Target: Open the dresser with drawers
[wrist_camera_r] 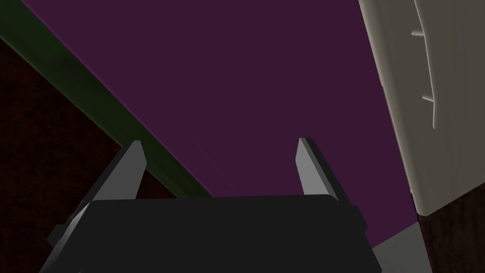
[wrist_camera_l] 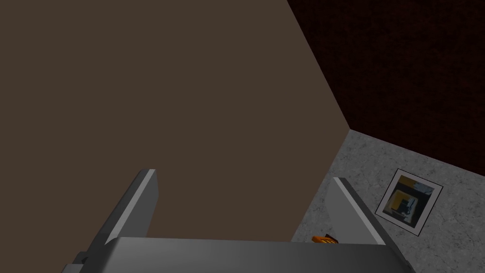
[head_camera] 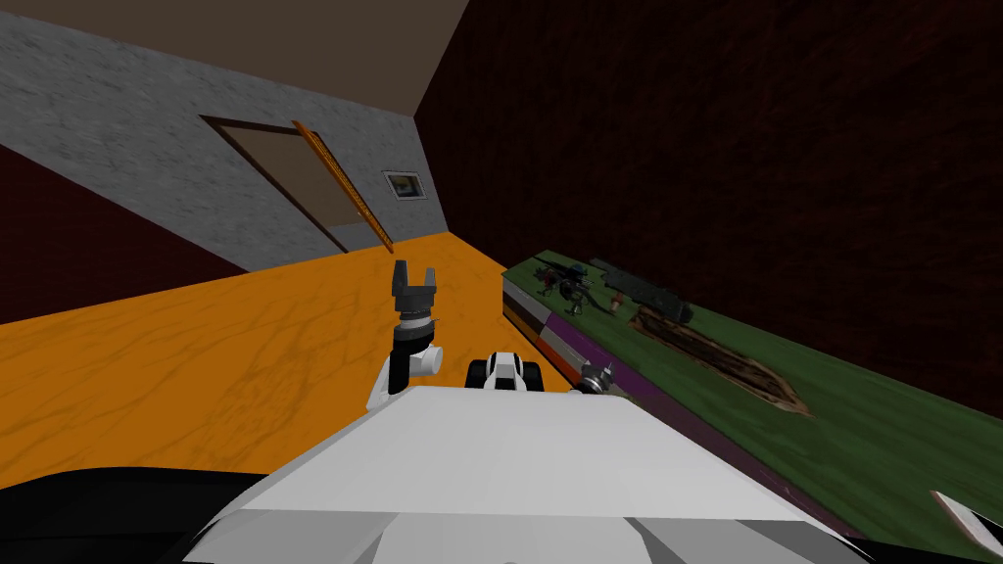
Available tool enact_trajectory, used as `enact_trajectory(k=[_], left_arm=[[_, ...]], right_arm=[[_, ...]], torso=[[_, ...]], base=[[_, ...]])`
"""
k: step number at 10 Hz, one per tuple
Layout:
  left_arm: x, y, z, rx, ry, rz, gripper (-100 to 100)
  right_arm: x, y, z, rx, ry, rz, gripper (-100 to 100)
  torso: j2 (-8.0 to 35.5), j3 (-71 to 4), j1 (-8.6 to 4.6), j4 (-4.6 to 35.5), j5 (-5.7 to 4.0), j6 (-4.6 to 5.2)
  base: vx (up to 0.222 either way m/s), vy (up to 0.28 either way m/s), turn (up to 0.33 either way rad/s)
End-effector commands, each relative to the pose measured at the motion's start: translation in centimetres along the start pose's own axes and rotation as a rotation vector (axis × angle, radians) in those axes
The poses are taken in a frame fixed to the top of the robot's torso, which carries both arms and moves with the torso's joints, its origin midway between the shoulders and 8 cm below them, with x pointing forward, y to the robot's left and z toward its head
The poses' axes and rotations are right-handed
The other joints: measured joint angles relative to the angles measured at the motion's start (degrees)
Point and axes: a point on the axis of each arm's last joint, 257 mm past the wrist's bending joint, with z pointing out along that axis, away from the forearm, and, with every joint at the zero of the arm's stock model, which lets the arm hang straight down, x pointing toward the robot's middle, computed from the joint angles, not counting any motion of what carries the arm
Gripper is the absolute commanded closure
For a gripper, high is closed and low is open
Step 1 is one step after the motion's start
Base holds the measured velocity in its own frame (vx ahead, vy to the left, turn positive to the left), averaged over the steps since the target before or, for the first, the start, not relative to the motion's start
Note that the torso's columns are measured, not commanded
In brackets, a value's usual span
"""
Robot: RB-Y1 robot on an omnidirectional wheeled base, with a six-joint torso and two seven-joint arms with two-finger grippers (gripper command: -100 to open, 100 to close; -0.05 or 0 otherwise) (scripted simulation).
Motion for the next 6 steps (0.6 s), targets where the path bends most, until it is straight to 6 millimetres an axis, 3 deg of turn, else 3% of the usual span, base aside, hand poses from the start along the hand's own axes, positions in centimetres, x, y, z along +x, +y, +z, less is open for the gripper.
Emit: enact_trajectory(k=[1, 6], left_arm=[[0.0, 0.0, 0.0, 0.0, 0.0, 0.0, 0], [0.0, 0.0, 0.0, 0.0, 0.0, 0.0, 0]], right_arm=[[0.6, -0.8, -0.3, 0.034, -0.024, -0.062, -100], [1.9, -2.7, -1.4, 0.112, -0.09, -0.219, -100]], torso=[[-0.1, 0.0, 0.04, 0.0, 0.01, 0.0], [0.0, 0.0, 0.01, 0.0, 0.0, 0.01]], base=[[0.081, 0.031, -0.008], [0.101, 0.038, -0.017]])
